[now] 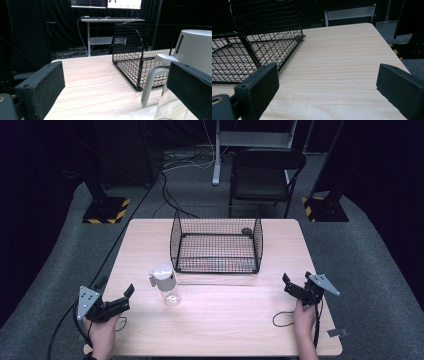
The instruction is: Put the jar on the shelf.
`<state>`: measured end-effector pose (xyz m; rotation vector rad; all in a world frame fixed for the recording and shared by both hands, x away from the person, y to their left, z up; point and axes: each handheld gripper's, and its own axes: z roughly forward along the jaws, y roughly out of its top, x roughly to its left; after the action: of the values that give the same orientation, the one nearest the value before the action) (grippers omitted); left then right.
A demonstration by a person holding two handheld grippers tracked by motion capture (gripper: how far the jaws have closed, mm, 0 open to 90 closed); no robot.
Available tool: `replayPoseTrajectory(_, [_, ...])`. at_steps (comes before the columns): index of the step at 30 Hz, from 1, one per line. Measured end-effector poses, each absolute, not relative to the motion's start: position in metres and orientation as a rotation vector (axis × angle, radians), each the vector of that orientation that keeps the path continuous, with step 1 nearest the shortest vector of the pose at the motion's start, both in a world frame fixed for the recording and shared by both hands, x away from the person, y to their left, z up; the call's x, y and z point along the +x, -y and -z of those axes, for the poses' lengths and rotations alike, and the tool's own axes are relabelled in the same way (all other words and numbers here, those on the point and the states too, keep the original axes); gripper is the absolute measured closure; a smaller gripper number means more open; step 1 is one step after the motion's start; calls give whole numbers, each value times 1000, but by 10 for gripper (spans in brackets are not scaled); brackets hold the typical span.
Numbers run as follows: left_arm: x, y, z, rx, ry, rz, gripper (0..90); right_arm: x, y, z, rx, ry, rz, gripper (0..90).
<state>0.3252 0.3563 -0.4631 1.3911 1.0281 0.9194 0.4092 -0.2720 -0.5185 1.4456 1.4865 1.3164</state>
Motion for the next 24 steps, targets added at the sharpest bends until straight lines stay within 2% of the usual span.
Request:
replayPoseTrajectory(7, [324,-357,458,1384,-1032,-917,13,409,272,519,1450,-1484,-1318,36])
replayPoseTrajectory(13, [322,-358,436,1350,-1005,-917,14,409,272,518,1445,-1488,-1314,36])
replayPoseTrajectory(24, [327,-344,392,1343,-849,-850,17,409,272,519,1445,-1490,-1316,36])
